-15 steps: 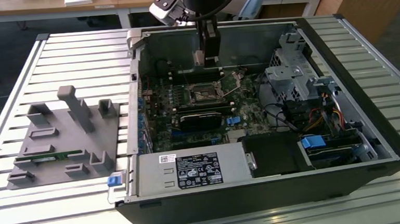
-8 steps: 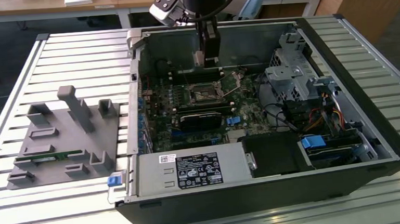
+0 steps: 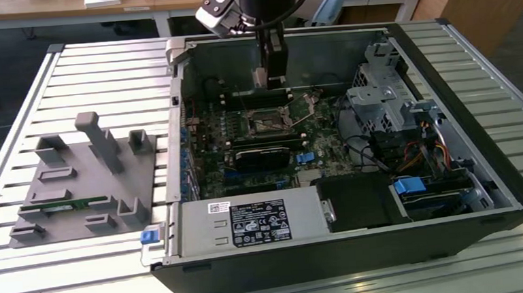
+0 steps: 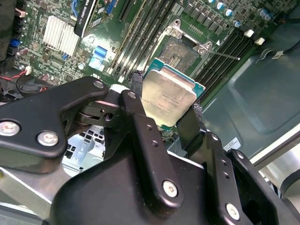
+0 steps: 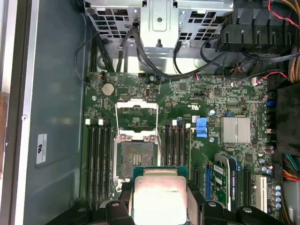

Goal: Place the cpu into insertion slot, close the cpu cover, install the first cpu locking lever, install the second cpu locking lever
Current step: 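Place the cpu into insertion slot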

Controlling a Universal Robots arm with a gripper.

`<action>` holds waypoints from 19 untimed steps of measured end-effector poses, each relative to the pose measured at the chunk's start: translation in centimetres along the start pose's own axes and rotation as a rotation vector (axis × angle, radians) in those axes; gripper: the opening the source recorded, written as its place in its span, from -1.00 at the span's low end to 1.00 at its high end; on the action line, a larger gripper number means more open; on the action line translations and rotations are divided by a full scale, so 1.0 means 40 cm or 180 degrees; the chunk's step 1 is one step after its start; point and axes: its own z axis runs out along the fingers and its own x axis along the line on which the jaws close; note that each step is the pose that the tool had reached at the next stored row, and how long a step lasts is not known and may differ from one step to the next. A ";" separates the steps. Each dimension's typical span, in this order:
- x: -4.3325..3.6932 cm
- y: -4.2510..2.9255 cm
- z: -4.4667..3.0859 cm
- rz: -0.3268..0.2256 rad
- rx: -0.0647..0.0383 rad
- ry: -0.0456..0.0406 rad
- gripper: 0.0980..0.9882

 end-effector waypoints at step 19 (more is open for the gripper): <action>0.000 -0.001 0.015 0.0000 0.0000 0.0000 0.00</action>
